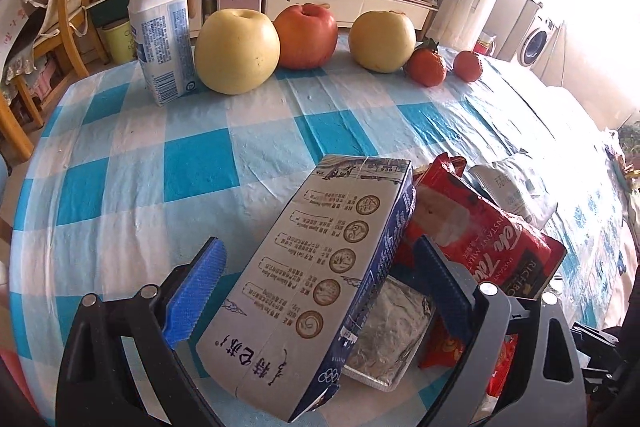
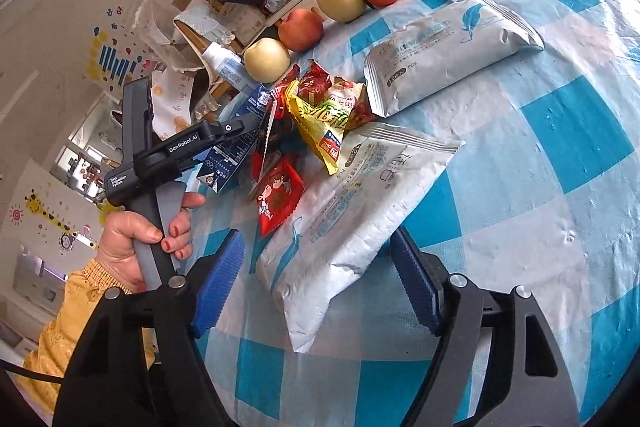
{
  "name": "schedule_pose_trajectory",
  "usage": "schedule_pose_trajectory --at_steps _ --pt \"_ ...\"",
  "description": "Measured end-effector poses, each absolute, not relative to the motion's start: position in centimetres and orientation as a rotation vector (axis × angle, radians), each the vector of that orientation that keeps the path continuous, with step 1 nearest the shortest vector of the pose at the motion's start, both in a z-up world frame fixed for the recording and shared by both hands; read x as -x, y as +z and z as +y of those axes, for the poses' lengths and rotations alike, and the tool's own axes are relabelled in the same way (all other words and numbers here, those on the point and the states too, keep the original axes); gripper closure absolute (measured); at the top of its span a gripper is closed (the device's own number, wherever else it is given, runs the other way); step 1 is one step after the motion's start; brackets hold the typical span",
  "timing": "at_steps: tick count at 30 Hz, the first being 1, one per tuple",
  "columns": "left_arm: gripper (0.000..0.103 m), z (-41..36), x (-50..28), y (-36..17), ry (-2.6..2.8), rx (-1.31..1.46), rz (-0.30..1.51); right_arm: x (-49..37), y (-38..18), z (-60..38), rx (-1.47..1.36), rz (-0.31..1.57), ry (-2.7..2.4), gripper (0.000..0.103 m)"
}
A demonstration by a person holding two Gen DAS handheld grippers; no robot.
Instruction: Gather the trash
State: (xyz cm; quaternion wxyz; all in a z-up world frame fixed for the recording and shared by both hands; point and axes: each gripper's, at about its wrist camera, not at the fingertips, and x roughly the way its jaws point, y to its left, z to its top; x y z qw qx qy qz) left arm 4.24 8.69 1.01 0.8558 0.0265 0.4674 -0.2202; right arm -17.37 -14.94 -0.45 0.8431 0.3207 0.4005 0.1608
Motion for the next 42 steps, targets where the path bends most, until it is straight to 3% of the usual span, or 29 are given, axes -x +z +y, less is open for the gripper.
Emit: schedule_pose_trajectory --at_steps 1,6,10,16,20,25,42 --pt "0.024 8.6 -4.3 0.9 -0.463 -0.058 0.988 17.3 -0.4 -15.0 -0.675 0.842 0.338 0.028" --pt "0.024 8.5 -4.4 0.6 -0.456 -0.048 0.982 17.0 -0.4 -14.8 -0.660 0.828 0.328 0.034" --pt "0.036 8.7 -4.2 0.6 -0.451 -0.038 0.986 16.8 -0.4 -14.7 -0.645 0.826 0.321 0.040" --pt "0.037 8.9 -3.5 0.6 -0.429 -0.016 0.973 16.3 -0.7 -15.0 -0.636 0.825 0.308 0.057" --pt "0.037 9.0 -2.7 0.7 -0.408 0.001 0.961 16.1 -0.8 -15.0 -0.636 0.823 0.308 0.059" --pt "0.042 9.8 -1.5 1.0 -0.367 0.038 0.934 15.7 -1.0 -15.5 -0.637 0.836 0.302 0.070" --pt "0.042 14.2 4.9 2.5 -0.260 0.144 0.846 16.2 -1.0 -15.6 -0.629 0.853 0.381 0.078"
